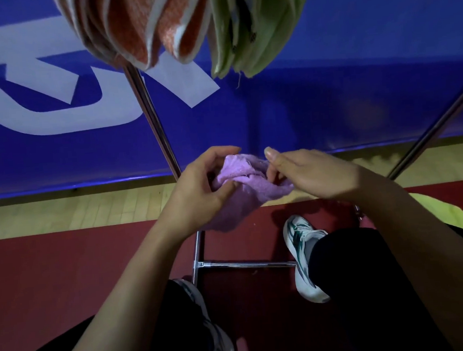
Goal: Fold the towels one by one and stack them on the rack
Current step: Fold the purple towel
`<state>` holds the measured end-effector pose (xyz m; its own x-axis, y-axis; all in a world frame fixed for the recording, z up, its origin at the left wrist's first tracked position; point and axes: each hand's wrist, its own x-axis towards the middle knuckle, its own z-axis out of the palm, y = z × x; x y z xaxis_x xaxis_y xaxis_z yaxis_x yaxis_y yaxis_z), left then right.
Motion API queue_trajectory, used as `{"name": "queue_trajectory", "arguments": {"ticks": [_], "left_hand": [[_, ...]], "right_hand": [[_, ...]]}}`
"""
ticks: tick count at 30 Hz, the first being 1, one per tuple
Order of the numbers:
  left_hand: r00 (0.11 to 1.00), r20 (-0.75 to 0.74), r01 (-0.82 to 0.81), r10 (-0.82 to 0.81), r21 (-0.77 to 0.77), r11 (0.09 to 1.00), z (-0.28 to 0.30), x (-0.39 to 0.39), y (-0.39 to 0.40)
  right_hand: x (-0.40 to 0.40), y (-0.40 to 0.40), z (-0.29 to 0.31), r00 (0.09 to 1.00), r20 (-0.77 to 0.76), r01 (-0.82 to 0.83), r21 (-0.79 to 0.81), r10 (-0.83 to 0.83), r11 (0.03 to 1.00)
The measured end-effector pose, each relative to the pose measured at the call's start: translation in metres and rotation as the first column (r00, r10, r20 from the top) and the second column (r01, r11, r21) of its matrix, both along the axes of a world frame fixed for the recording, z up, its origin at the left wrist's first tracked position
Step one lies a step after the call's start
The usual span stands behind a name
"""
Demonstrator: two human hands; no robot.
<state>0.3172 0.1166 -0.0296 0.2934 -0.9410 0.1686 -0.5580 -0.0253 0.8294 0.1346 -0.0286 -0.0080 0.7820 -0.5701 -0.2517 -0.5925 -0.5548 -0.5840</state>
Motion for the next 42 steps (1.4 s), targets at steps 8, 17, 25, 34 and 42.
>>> {"name": "queue_trajectory", "arguments": {"ticks": [8, 17, 25, 34, 42], "left_hand": [[0.995, 0.098, -0.011, 0.013, -0.013, 1.0, -0.003, 0.001, 0.0], [0.982, 0.152, -0.109, 0.115, -0.044, 0.993, -0.005, 0.0, -0.001], [0.979, 0.135, -0.147, 0.151, -0.045, 0.988, -0.007, -0.002, -0.002], [0.982, 0.126, -0.13, 0.138, -0.071, 0.989, -0.01, -0.001, -0.002], [0.981, 0.158, -0.111, 0.115, -0.033, 0.993, -0.01, -0.007, -0.003]], "right_hand": [[0.009, 0.006, -0.017, 0.982, 0.121, 0.097, 0.324, -0.143, 0.941], [0.008, 0.012, -0.01, 0.976, 0.194, 0.038, 0.313, -0.103, 0.949], [0.01, 0.021, -0.003, 0.969, 0.152, 0.097, 0.485, -0.193, 0.869], [0.017, 0.023, -0.005, 0.83, 0.318, 0.066, 0.76, -0.458, 0.647], [0.016, 0.023, -0.002, 0.846, 0.342, 0.082, 0.676, -0.41, 0.733]]}}
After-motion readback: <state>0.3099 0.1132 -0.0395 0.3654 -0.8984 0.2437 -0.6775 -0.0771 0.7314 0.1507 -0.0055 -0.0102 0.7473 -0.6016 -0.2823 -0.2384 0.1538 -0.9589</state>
